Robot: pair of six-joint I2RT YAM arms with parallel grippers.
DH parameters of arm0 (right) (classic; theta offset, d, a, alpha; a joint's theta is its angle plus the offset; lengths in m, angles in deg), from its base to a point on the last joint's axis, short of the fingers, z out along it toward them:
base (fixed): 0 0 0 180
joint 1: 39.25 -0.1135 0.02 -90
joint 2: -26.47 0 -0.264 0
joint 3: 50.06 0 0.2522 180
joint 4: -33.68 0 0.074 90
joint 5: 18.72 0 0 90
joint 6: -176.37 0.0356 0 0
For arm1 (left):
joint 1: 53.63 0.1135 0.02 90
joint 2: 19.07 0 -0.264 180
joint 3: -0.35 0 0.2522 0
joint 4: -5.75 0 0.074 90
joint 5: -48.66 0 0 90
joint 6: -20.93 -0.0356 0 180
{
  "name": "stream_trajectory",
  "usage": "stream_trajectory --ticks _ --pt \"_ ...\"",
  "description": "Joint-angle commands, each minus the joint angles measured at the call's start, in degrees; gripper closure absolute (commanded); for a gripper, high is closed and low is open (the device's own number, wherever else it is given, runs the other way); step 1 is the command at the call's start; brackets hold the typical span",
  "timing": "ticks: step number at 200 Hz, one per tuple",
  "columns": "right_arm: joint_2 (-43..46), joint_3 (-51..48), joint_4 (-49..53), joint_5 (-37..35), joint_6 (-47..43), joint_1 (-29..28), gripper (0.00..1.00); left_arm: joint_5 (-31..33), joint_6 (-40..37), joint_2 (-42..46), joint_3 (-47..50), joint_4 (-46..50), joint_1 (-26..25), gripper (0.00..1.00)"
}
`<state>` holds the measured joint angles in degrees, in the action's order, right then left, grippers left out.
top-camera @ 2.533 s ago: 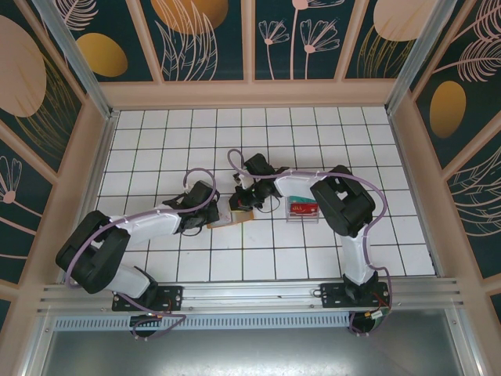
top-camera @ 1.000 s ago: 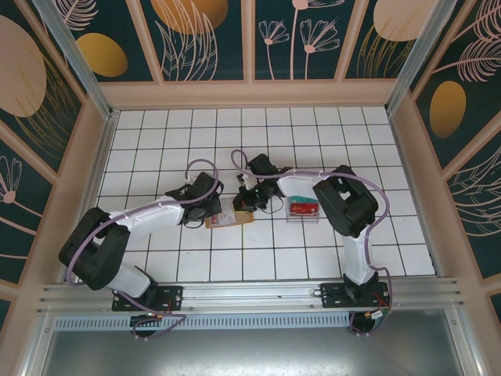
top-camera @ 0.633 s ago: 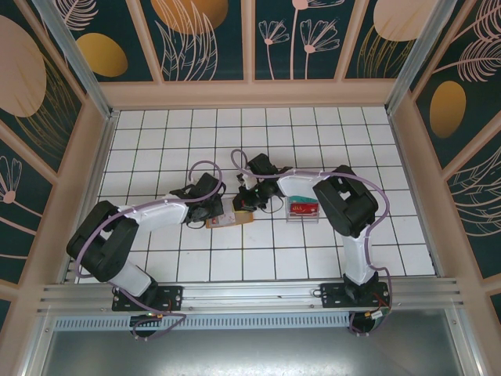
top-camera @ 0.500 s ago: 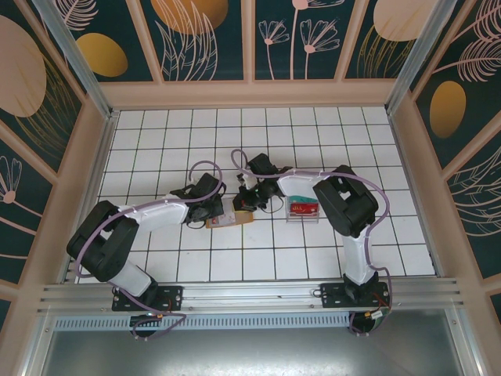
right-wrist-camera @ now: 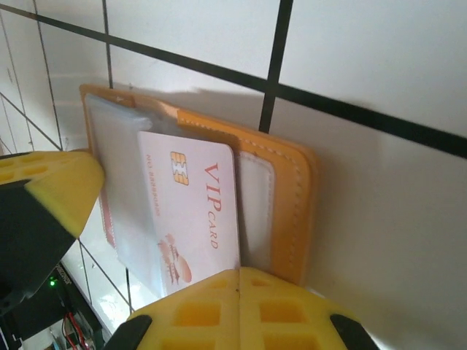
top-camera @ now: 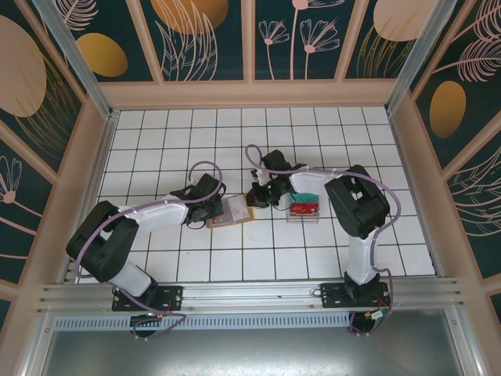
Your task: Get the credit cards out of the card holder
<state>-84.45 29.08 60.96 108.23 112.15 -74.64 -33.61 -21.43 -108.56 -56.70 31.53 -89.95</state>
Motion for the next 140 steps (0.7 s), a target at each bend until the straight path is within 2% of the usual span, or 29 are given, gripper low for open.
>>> stream_trajectory --ticks 1,34,38,46,55,88,140 --pt "3.7 -1.0 1.6 -0.7 -1.2 0.7 1.0 1.0 0.1 0.5 -0.2 4.9 0.3 1.0" --pt "6.7 -0.7 1.9 -0.4 -0.9 1.1 1.0 -1.1 0.6 3.9 -3.8 5.1 0.4 1.0" --pt "7.1 -0.5 1.9 -0.3 -0.9 1.1 1.0 -1.6 0.8 4.3 -4.3 5.0 0.4 0.96" --pt "7.7 -0.3 2.1 -0.3 -0.9 1.3 1.0 -2.9 1.1 5.1 -4.9 4.3 0.6 0.81" --pt "8.4 -0.1 2.1 -0.3 -0.6 1.6 1.0 -4.8 1.5 6.2 -5.6 3.4 1.1 0.74" --pt "11.0 -0.2 0.4 1.8 0.2 2.4 1.0 -12.5 4.2 9.0 -5.9 -2.9 3.5 0.69" --pt "14.3 -1.4 -5.3 5.3 3.5 3.7 1.0 -20.6 9.2 13.3 -1.3 -14.9 6.7 0.61"
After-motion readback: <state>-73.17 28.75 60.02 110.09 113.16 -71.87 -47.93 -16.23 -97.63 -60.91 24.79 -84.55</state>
